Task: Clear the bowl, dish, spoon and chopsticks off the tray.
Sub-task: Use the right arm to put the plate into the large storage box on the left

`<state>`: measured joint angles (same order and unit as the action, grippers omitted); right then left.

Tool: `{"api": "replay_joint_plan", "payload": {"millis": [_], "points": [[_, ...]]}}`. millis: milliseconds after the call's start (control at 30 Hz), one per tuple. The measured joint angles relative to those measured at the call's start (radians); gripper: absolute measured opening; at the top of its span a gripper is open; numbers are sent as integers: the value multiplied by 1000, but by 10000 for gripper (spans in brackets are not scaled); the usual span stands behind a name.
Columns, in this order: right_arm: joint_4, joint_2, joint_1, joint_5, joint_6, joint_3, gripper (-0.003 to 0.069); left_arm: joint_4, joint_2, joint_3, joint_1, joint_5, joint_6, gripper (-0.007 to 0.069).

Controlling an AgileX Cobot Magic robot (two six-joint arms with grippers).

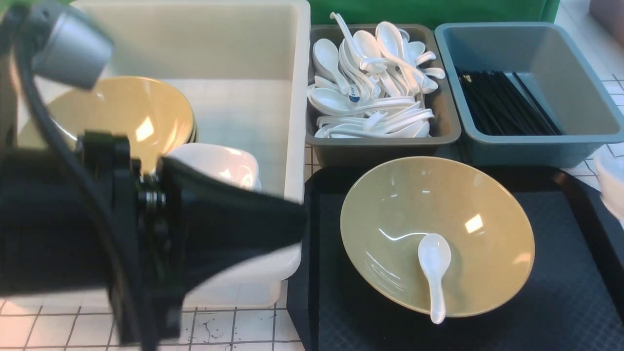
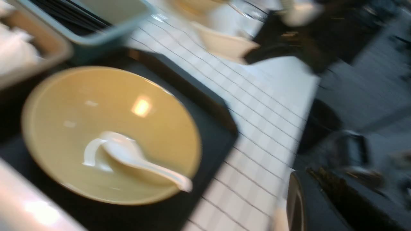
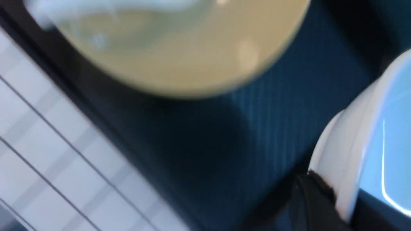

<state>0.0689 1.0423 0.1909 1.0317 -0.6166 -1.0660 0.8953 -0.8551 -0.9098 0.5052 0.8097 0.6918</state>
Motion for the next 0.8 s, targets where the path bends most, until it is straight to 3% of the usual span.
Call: {"api": "replay_joint_plan", "payload": {"millis": [100, 200, 300, 400, 633, 800], "points": [[50, 29, 106, -4, 18, -98, 50, -128, 16, 0, 0, -64, -91, -1], [71, 104, 266, -44, 24, -203, 50, -337, 53, 0, 0, -103, -278, -1], [71, 238, 420, -95, 16, -328, 50, -586, 118, 0, 0, -97, -543, -1], [40, 382, 538, -118, 2, -442, 50, -745, 190, 0, 0, -59, -743, -1], [-15, 693, 699, -109, -50, -729, 52, -946, 362, 0, 0, 80, -1006, -1], [-39, 834, 751, -97, -95, -855, 52, -979, 415, 0, 0, 152, -1056, -1]]}}
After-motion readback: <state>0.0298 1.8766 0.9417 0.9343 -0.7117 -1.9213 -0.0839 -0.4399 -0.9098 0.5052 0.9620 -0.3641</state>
